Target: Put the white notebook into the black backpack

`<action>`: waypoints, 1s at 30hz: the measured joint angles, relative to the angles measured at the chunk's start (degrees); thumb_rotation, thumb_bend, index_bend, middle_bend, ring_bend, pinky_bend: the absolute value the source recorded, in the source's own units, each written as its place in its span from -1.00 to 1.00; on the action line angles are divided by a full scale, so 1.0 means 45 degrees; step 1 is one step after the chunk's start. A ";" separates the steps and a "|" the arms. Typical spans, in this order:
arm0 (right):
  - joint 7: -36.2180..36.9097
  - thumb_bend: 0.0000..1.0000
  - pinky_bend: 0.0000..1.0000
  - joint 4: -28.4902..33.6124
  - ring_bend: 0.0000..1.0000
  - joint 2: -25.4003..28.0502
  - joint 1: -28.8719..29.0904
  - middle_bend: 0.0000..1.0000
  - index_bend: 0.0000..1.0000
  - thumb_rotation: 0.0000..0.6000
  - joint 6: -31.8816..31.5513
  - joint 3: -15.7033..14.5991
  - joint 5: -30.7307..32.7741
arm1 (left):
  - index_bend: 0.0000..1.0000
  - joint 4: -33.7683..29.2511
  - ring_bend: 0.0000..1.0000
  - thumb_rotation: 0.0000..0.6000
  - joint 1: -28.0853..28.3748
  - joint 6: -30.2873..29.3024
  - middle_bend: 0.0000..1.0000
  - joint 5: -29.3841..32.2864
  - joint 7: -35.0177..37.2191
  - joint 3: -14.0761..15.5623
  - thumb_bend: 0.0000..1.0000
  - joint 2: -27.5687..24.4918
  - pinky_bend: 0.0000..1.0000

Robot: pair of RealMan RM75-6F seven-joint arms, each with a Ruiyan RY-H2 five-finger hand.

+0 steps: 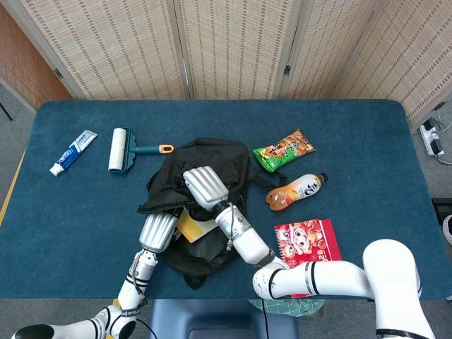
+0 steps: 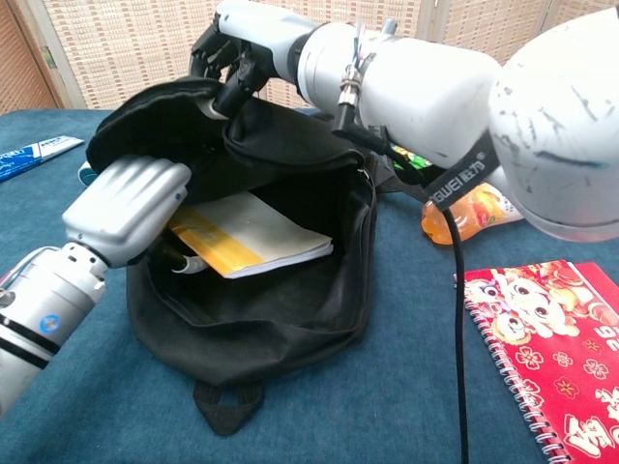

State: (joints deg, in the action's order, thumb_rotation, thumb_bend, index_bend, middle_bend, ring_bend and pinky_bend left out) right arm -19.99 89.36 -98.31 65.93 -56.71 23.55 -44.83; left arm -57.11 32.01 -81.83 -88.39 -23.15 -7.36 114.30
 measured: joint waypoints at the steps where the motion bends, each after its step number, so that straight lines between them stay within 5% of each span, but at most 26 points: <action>1: 0.0014 0.54 -0.39 -0.0001 -0.15 0.0007 -0.0010 -0.02 0.60 1.00 -0.0001 -0.0002 -0.0020 | -1.00 -0.0020 -1.00 1.00 0.0053 0.0124 -1.00 0.0043 -0.0322 -0.0034 -1.00 -0.0002 -1.00; 7: 0.0167 0.54 -0.39 -0.0076 -0.15 0.0029 -0.0085 -0.02 0.60 1.00 0.0082 -0.0058 -0.0136 | -1.00 -0.1187 -1.00 1.00 0.0301 0.1246 -1.00 0.0447 -0.3276 -0.0061 -1.00 -0.0639 -1.00; 21: 0.0353 0.54 -0.39 -0.0083 -0.15 0.0098 -0.0245 -0.01 0.60 1.00 0.0144 -0.0131 -0.0343 | -1.00 -0.7476 -1.00 1.00 0.0646 0.3546 -1.00 0.3533 -0.9063 -0.0171 -1.00 -0.3338 -1.00; 26: 0.0399 0.53 -0.39 -0.0062 -0.15 0.0148 -0.0324 -0.01 0.60 1.00 0.0183 -0.0202 -0.0390 | -1.00 -0.8506 -1.00 1.00 0.0606 0.3442 -1.00 0.3777 -0.9024 -0.0084 -1.00 -0.4202 -1.00; 30: 0.0493 0.54 -0.39 -0.0056 -0.15 0.0186 -0.0376 -0.01 0.59 1.00 0.0247 -0.0211 -0.0412 | -0.89 -0.8412 -0.97 1.00 0.0372 0.2928 -0.97 0.2813 -0.7393 0.0163 -1.00 -0.4589 -0.99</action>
State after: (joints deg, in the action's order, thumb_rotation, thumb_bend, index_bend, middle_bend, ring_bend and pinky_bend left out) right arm -17.78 89.10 -97.48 64.24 -55.60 22.60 -46.69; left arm -94.97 33.68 -68.65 -75.73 -56.42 -6.62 93.65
